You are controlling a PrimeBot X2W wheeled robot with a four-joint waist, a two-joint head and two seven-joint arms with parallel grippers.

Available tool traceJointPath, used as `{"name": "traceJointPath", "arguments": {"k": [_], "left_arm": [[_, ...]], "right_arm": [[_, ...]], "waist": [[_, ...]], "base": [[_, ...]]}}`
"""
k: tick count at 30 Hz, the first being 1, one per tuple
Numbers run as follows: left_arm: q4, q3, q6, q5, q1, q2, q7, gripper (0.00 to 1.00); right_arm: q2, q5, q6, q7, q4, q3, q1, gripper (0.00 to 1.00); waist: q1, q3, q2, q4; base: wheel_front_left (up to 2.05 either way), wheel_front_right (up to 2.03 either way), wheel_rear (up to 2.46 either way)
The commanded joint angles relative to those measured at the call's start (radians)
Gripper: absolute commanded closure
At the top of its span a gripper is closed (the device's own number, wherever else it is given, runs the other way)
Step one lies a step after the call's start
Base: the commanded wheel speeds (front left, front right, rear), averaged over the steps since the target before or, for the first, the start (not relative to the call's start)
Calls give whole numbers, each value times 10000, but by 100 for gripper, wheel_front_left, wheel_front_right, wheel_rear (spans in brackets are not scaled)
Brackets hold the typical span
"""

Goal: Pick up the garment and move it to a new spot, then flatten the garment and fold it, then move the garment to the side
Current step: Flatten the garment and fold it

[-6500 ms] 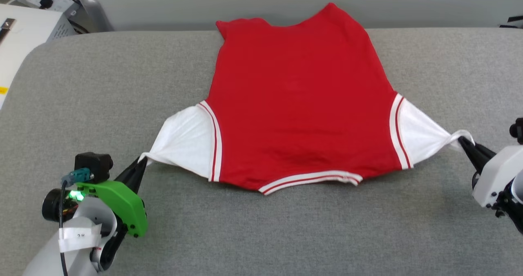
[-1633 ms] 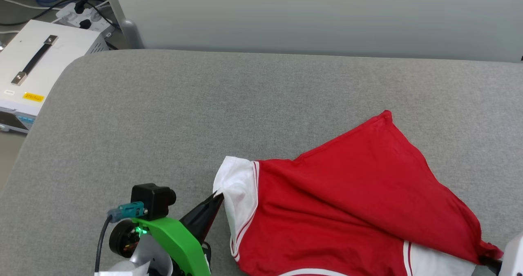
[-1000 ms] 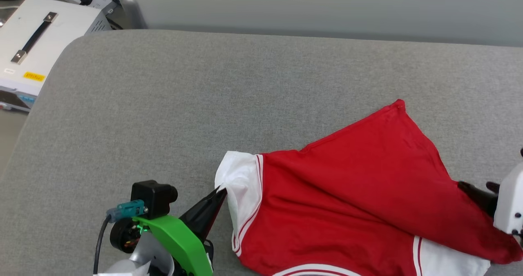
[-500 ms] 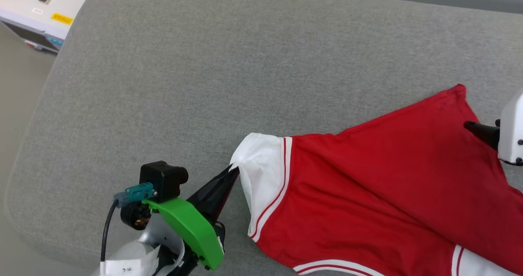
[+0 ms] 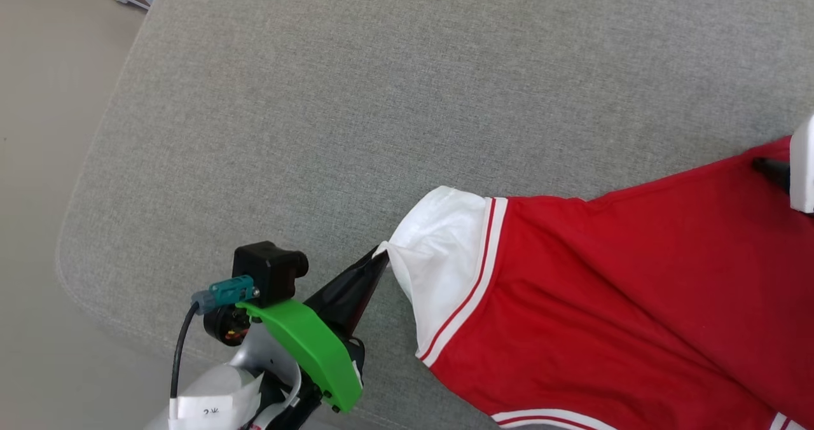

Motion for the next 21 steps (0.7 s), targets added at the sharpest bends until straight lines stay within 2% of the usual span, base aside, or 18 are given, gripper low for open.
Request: {"name": "traceJointPath", "arguments": {"k": [1, 6, 8, 9, 16, 21], "left_arm": [[26, 3, -60, 116, -210, -68, -79, 100], [69, -18, -64, 107, -220, -91, -108, 100], [79, -17, -60, 101, -227, -89, -112, 100], [83, -11, -55, 96, -232, -87, -115, 100], [130, 16, -18, 83, -239, -51, -135, 100], [142, 47, 24, 75, -207, 30, -131, 100]], "right_arm": [[24, -51, -6, -67, 278, 65, -50, 0], [57, 41, -6, -43, 793, 218, 47, 0], [52, 122, -6, 46, 943, 249, 120, 92], [44, 176, -6, 65, 993, 264, 149, 100], [2, 378, -6, -398, 1131, 299, 167, 100], [13, 582, -6, -1189, 1201, 355, 91, 100]], "waist": [[-1, 98, 0, 113], [-1, 129, 0, 190], [-1, 128, 0, 202], [-1, 126, 0, 204], [-1, -37, 0, 118], [-1, -404, 0, -60]], "base": [[0, 0, 0], [0, 0, 0], [0, 0, 0], [0, 0, 0], [0, 0, 0], [0, 0, 0]]}}
